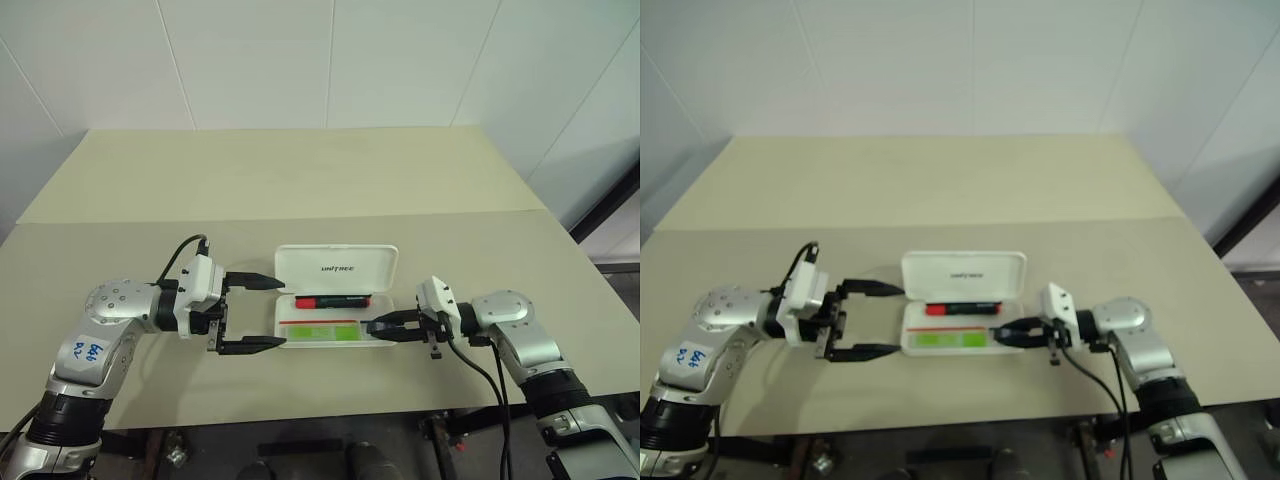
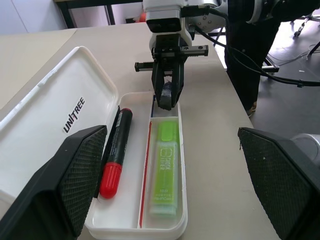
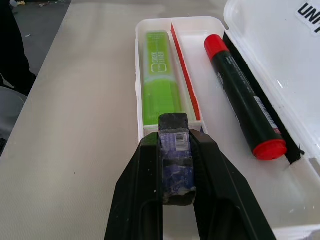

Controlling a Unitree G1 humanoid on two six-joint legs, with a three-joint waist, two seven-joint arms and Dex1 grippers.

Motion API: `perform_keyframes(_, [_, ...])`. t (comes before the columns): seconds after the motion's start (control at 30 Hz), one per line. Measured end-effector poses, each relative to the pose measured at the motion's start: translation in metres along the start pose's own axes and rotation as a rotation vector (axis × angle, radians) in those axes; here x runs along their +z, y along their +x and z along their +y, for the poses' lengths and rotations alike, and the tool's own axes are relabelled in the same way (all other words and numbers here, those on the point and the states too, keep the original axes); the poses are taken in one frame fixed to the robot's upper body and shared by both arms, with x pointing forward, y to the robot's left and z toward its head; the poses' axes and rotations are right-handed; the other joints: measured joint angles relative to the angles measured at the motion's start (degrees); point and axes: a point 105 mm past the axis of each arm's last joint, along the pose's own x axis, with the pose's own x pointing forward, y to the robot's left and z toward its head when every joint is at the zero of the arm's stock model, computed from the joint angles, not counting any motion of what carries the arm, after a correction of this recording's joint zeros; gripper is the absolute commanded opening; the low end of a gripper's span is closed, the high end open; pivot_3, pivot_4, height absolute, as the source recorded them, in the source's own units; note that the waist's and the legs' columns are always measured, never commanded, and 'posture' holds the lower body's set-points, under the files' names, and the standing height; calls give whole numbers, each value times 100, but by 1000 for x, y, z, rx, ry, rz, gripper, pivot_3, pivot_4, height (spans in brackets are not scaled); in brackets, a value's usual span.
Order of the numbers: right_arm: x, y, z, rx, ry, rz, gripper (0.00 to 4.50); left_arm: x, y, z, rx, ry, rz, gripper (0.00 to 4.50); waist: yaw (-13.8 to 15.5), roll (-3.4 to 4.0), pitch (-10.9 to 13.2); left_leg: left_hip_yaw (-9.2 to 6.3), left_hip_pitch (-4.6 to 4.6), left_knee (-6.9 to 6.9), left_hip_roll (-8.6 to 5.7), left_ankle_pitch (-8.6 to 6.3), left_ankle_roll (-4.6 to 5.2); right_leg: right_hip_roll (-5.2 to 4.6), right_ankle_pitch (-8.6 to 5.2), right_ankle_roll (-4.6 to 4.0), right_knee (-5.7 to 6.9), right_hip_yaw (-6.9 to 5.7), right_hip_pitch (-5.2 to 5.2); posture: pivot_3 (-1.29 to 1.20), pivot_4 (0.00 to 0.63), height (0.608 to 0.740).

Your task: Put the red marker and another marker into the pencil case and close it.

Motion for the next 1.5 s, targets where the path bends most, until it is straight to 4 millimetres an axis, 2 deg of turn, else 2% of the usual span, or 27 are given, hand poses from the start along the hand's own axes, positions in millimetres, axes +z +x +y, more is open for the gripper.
perform_keyframes(0.1, [-2,-1,-1,0,5,4,390,0,0,0,5,0,0,4500,1,0,0,0,0,0,0,0,0,0,0,0,0,0,0,0,150,740])
perform_keyframes(0.33, [-1,-2,-5,-7,-9,18,2921,0,0,1,7,-1,0,4500,1,0,0,0,0,0,0,0,0,0,0,0,1,0,0,0,150,740])
perform_keyframes(0.47, [6,-1,-11,-30,-5,-18,4349,0,0,1,8,1,0,4500,-7,0,0,0,0,0,0,0,0,0,0,0,1,0,0,0,150,740])
perform_keyframes(0.5, [10,-1,-14,-49,4,-43,4475,0,0,1,7,2,-1,4500,-8,0,0,0,0,0,0,0,0,0,0,0,4,0,-1,0,150,740])
perform_keyframes(0.73, [43,-14,-28,-161,16,-186,4475,0,0,1,10,3,-3,4500,4,0,0,-2,-1,0,0,0,0,0,0,0,4,-1,-2,0,150,740])
perform_keyframes(0.87, [58,-24,-23,-189,14,-237,4475,0,0,4,15,9,-5,4500,12,0,0,-5,-2,-1,0,0,0,0,-1,-2,4,-4,-2,0,150,740])
perform_keyframes(0.97, [63,-39,-18,-240,25,-287,4475,-4,-3,7,25,-11,-3,4500,16,0,0,-4,-3,-1,-1,0,0,0,-1,-2,1,-4,-1,0,150,740])
perform_keyframes(1.17, [59,-69,-5,-308,19,-259,4475,-10,-6,9,25,-42,0,4500,7,0,0,-4,-4,-2,-1,0,0,1,-1,-2,-3,-4,-1,0,150,740])
perform_keyframes(1.5, [57,-81,7,-270,57,-193,4500,-5,-19,29,85,-40,-45,1148,12,1,0,0,-2,1,-1,1,1,2,-1,-2,-3,-2,-1,0,150,740])
